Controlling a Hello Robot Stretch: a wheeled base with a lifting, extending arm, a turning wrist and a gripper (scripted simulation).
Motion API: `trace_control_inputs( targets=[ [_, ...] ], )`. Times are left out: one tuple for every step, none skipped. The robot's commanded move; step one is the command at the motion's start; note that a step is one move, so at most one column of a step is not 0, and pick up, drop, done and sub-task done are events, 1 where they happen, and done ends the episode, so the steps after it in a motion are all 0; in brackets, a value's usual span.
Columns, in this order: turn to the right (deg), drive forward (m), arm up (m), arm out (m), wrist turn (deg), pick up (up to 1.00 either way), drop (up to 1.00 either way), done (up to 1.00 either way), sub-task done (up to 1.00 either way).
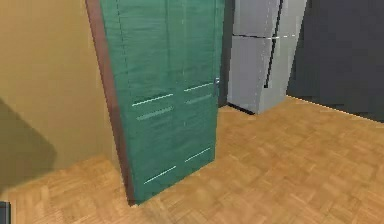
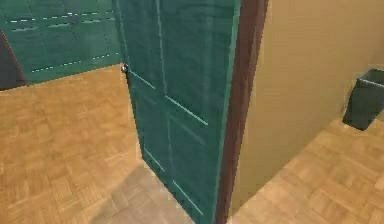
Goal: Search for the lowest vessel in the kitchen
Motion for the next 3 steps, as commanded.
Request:
trace_control_inputs(
  targets=[
    [45.0, 0.0, 0.0, 0.0, 0.0, 0.0, 0.0, 0.0, 0.0],
    [3.0, 0.0, 0.0, 0.0, 0.0, 0.0, 0.0, 0.0, 0.0],
    [0.0, 1.0, 0.0, 0.0, 0.0, 0.0, 0.0, 0.0, 0.0]
  ],
)
